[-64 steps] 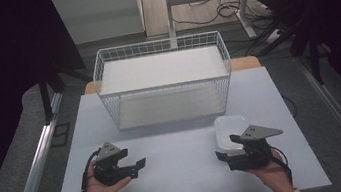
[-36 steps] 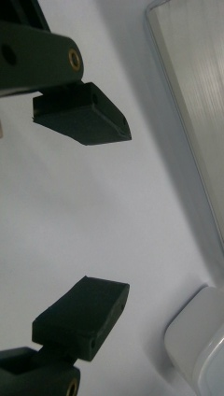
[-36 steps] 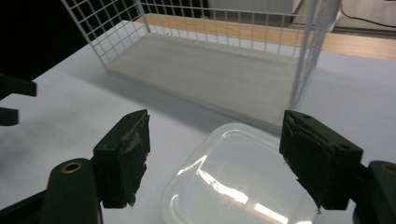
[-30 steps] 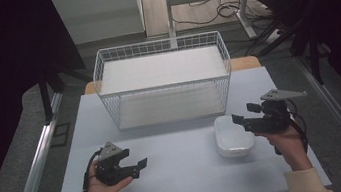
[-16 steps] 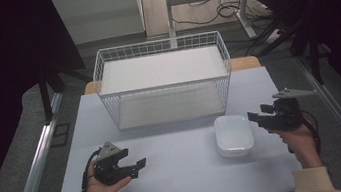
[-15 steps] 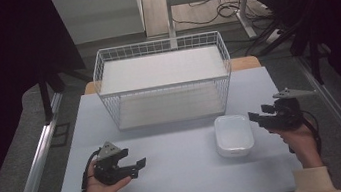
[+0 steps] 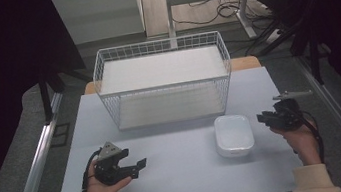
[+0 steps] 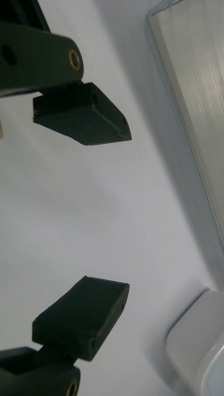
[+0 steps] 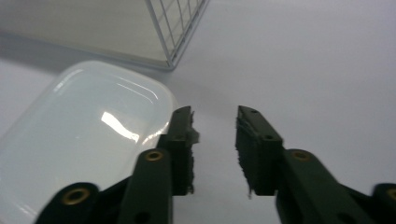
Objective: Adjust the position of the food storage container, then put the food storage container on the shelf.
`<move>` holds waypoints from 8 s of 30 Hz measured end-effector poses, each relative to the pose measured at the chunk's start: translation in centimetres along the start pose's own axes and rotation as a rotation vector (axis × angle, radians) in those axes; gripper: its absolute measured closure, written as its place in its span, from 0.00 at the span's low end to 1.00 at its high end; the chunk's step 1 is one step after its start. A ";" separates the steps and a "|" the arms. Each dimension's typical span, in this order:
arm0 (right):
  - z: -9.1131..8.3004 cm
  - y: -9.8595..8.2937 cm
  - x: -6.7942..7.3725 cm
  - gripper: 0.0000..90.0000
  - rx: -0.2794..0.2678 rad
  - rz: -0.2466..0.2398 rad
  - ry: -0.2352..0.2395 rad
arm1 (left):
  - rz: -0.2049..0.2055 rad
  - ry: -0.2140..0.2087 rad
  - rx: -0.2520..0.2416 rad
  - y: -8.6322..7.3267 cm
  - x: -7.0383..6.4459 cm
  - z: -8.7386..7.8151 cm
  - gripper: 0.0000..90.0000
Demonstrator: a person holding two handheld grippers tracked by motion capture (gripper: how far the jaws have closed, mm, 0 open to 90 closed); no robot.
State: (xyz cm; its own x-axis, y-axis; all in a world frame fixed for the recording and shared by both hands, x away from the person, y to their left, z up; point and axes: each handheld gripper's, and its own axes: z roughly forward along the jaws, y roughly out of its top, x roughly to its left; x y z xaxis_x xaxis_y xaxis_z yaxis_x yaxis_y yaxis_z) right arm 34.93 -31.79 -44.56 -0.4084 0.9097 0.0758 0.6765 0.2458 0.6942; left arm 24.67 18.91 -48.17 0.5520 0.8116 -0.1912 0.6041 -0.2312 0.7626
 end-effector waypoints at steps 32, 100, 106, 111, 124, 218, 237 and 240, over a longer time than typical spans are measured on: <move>2.8 -0.2 3.3 0.99 0.130 -0.096 0.051 | 0.010 0.000 0.006 -0.1 0.0 0.1 0.26; 6.9 -0.5 17.6 0.99 0.124 -0.406 0.253 | 0.004 0.005 0.004 0.0 0.4 -0.1 0.26; 7.3 -0.5 18.5 0.99 0.107 -0.430 0.245 | 0.003 0.006 0.006 -0.1 0.4 -0.1 0.26; 7.1 -0.6 18.3 0.99 0.100 -0.424 0.254 | 0.002 0.006 0.002 0.0 0.4 -0.2 0.26; 2.3 -2.0 14.4 0.98 -0.054 -0.236 0.276 | -0.032 0.003 -0.015 0.0 1.1 -0.7 0.26; 7.7 -1.3 17.7 0.44 0.035 0.094 0.488 | -0.414 -0.401 0.115 2.2 1.7 7.2 0.42; 6.9 -1.7 16.4 0.75 0.044 0.239 0.556 | -0.401 -0.357 0.083 2.2 1.5 5.7 0.76; 6.7 -1.8 16.3 0.77 0.041 0.247 0.568 | -0.392 -0.355 0.077 2.2 1.3 5.4 0.77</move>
State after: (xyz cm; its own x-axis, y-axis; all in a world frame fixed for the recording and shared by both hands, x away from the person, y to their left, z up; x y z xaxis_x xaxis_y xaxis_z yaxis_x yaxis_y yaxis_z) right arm 31.16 -15.18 -49.40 -0.4916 0.6242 0.6072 0.8109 0.0740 0.5804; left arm 29.79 16.55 -50.06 0.4288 0.6167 -0.6602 0.8370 0.0038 0.5472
